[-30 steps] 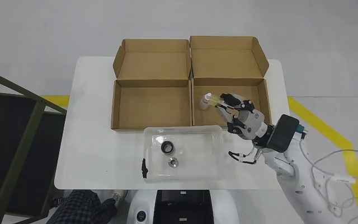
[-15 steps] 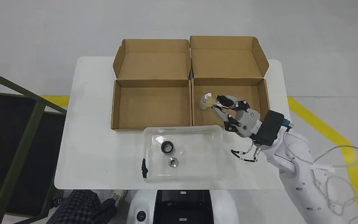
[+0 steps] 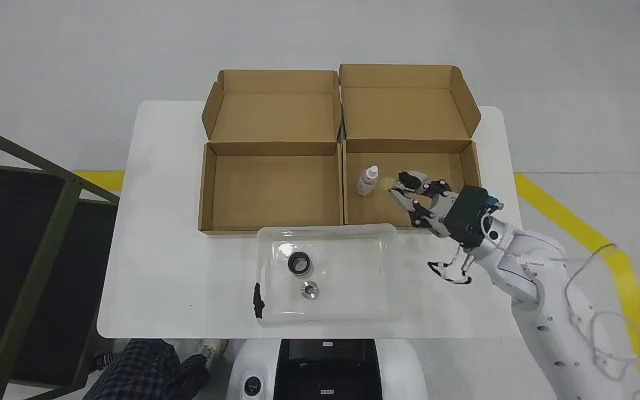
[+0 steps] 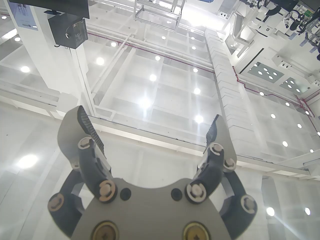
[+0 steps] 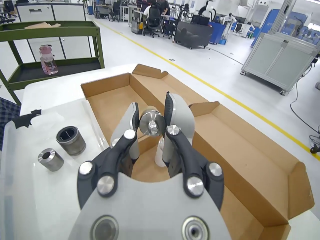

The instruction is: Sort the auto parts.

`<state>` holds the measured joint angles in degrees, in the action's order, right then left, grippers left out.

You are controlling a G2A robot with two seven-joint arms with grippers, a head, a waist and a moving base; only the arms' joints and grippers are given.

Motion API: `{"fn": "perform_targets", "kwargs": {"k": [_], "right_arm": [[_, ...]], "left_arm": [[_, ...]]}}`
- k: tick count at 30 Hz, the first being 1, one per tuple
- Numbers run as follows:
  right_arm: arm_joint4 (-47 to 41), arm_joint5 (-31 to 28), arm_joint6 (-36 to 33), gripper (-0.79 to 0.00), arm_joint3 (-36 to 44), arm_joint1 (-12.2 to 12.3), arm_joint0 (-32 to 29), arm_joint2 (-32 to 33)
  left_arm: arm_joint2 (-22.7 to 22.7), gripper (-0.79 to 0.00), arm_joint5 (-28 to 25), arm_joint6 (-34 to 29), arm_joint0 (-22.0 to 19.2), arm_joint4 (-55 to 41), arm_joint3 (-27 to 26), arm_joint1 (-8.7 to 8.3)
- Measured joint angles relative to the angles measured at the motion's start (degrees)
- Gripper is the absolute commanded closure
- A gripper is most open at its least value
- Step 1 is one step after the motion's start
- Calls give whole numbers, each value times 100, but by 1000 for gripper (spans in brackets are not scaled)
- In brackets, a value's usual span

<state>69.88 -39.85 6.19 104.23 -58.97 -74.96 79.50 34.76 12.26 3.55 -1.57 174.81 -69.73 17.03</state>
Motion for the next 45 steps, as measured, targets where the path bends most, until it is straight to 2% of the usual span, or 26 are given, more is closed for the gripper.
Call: {"fn": "perform_targets", "kwargs": {"k": [10, 22, 38, 45], "right_arm": [[90, -79, -1168, 0, -465, 24, 391, -34], [128, -153, -2085, 0, -1138, -24, 1068, -488], [290, -333, -2819, 0, -2093, -146, 2045, -1215], [309, -300, -2782, 0, -2540, -213, 2275, -1491]], "left_arm": [[0, -785, 0, 0, 0, 0, 0, 0], [0, -785, 0, 0, 0, 0, 0, 0], [0, -785, 0, 0, 0, 0, 0, 0], [0, -785, 0, 0, 0, 0, 0, 0]]}}
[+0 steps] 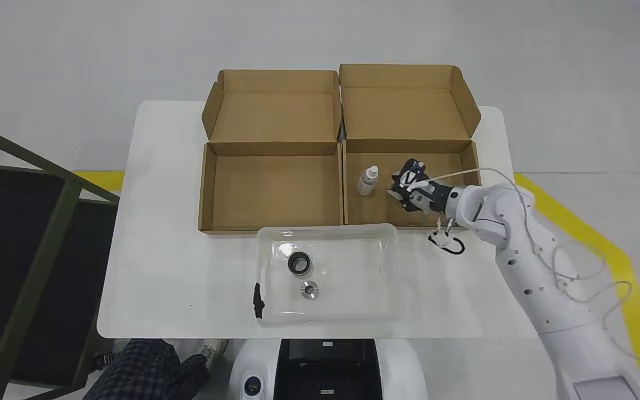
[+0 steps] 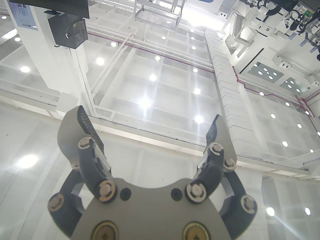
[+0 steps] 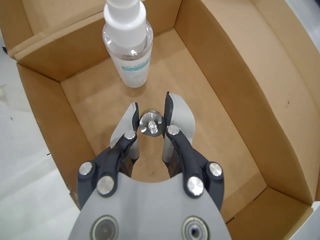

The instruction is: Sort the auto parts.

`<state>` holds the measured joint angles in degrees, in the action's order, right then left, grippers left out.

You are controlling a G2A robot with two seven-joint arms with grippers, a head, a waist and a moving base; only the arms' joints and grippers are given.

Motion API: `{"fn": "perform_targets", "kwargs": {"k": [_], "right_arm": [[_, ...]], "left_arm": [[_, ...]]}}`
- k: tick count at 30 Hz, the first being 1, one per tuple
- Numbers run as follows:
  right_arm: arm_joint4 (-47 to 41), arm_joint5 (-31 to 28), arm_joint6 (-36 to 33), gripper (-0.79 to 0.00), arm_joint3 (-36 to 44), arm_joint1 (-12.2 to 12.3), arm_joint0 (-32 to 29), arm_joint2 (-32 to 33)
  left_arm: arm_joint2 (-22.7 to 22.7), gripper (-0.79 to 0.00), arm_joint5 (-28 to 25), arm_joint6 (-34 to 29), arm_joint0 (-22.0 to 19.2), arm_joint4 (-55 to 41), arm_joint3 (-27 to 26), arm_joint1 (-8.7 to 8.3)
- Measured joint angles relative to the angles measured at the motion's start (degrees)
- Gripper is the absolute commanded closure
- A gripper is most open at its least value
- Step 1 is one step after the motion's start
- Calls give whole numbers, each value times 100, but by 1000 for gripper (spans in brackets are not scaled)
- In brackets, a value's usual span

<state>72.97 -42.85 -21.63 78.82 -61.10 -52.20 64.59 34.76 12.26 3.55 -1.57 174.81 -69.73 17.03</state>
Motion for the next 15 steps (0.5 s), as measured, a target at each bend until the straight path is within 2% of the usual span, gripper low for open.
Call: {"fn": "perform_targets", "kwargs": {"k": [10, 15], "right_arm": [[72, 50, 101, -80, -391, -71, 241, -248], [93, 59, 106, -179, -518, -108, 340, -372]], "left_arm": [[0, -785, 0, 0, 0, 0, 0, 0], [0, -785, 0, 0, 0, 0, 0, 0]]}}
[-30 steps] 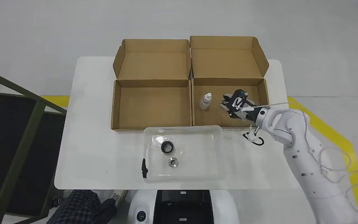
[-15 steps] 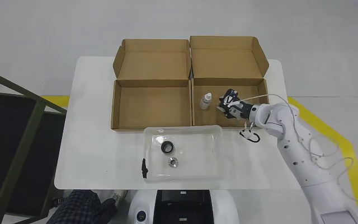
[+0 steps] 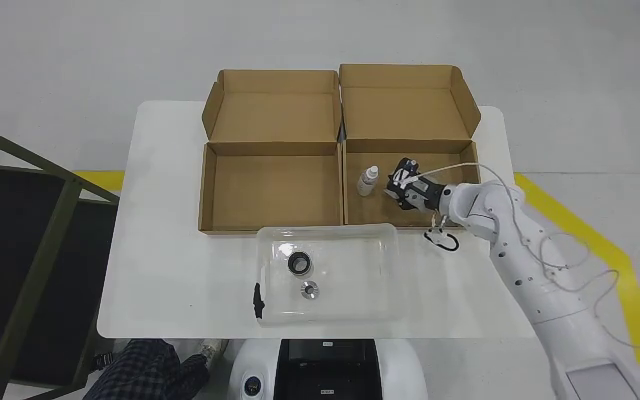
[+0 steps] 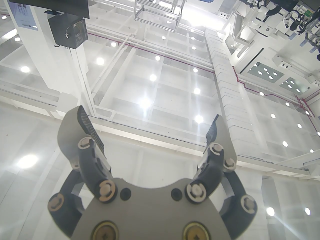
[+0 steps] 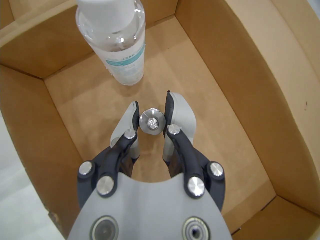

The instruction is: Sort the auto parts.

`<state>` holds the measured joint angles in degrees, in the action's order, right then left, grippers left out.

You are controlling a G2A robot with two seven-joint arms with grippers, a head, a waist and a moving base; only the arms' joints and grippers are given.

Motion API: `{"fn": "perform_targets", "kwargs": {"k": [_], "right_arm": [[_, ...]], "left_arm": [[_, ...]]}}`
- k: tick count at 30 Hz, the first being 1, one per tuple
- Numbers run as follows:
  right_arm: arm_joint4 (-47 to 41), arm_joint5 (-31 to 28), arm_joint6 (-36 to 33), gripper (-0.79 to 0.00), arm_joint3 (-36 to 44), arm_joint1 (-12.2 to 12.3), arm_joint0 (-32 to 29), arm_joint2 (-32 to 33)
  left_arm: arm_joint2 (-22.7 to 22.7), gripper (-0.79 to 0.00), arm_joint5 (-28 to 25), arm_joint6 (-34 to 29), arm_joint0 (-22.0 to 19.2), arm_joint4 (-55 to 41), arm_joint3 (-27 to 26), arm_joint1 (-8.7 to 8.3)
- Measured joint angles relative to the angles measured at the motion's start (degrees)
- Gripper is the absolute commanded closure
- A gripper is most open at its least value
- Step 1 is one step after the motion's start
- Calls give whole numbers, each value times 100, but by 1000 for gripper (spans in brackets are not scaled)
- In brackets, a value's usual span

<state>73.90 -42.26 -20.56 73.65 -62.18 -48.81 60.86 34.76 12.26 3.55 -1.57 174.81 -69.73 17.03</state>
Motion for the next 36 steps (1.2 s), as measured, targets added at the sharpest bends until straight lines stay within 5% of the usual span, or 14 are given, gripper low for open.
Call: {"fn": "perform_targets", "kwargs": {"k": [17, 36], "right_arm": [[-38, -67, 73, -499, 656, 100, -183, 374], [-330, -350, -30, -705, 2791, 333, -1130, 1205]], "left_arm": [[0, -785, 0, 0, 0, 0, 0, 0], [0, -785, 0, 0, 0, 0, 0, 0]]}}
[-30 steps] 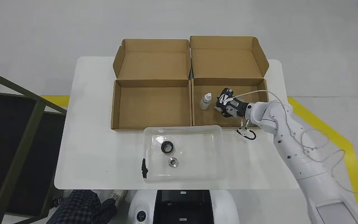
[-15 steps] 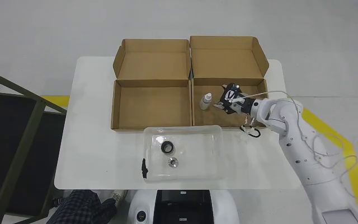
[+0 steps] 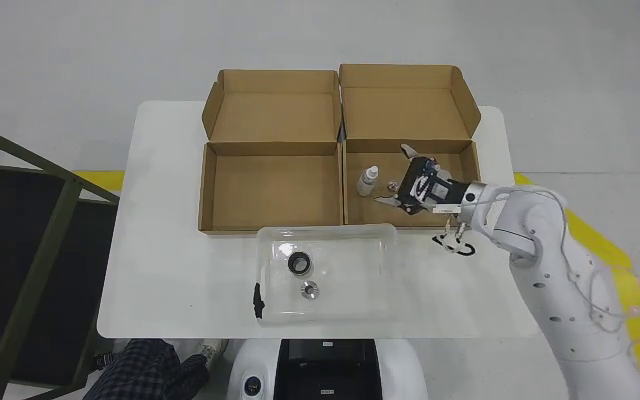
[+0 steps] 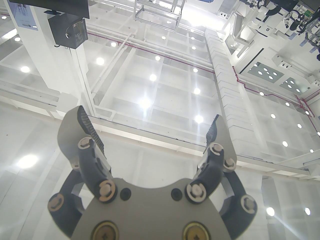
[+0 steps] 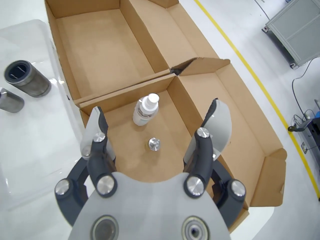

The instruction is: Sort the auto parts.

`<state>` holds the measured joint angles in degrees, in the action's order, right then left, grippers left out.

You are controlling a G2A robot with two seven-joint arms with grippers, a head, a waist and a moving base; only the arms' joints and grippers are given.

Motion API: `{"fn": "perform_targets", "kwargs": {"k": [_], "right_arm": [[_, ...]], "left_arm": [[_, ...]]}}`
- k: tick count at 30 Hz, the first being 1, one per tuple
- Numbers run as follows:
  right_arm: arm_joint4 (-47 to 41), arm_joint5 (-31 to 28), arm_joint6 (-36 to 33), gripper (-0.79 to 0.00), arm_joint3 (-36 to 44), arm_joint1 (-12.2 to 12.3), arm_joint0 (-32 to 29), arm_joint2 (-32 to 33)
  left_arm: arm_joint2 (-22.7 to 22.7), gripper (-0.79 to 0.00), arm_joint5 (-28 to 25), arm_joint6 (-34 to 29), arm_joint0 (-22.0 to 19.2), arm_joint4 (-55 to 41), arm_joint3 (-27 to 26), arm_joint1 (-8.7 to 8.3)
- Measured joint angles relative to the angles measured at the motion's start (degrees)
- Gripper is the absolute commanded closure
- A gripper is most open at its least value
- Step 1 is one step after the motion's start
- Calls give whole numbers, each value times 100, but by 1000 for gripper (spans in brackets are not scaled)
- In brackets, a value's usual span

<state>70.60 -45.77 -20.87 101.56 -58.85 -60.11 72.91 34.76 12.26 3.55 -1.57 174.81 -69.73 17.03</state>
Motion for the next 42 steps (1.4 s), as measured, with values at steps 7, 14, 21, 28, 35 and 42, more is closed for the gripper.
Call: {"fn": "perform_targets", "kwargs": {"k": [7, 14, 21, 28, 35, 42], "right_arm": [[-347, -395, 165, -748, 756, 41, -393, -23], [-379, -565, 202, -776, 1161, 49, -627, -279], [-217, -613, 169, -779, 1145, 13, -691, -781], [25, -582, 97, -773, 882, -65, -518, -1362], [282, -560, -22, -745, 721, -130, -367, -1800], [496, -639, -42, -671, 514, -163, -327, -2077]], "left_arm": [[0, -785, 0, 0, 0, 0, 0, 0], [0, -785, 0, 0, 0, 0, 0, 0], [0, -785, 0, 0, 0, 0, 0, 0], [0, -785, 0, 0, 0, 0, 0, 0], [0, -785, 0, 0, 0, 0, 0, 0], [0, -785, 0, 0, 0, 0, 0, 0]]}}
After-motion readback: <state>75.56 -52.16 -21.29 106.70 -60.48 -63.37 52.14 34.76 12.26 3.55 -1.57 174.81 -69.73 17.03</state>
